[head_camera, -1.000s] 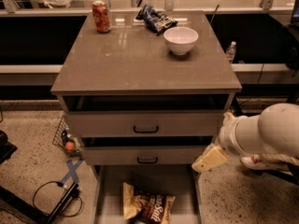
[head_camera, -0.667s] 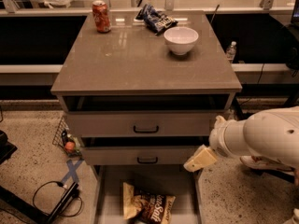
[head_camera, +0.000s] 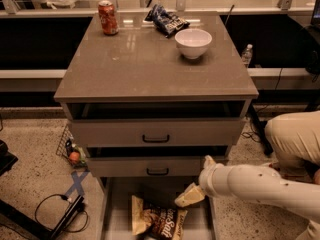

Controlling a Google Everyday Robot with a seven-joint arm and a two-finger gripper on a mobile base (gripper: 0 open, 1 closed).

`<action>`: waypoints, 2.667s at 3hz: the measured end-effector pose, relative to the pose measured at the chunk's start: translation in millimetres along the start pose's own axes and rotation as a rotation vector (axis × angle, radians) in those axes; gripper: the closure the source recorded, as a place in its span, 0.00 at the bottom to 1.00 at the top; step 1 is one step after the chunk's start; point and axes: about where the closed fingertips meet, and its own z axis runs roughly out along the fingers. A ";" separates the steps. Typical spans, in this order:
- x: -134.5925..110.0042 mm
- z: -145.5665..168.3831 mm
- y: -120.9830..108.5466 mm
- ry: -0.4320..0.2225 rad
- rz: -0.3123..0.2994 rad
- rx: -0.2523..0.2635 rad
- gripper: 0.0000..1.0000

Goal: Pick brown chip bag from bottom drawer and place on counter

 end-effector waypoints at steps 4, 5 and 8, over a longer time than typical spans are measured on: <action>34.1 166.1 12.8 -0.386 0.177 0.062 0.00; 32.0 164.7 10.7 -0.386 0.172 0.065 0.00; 85.3 302.9 80.2 -0.282 0.165 -0.059 0.00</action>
Offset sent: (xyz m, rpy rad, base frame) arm 0.0772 0.0548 -0.1781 0.4575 -0.2996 -0.1889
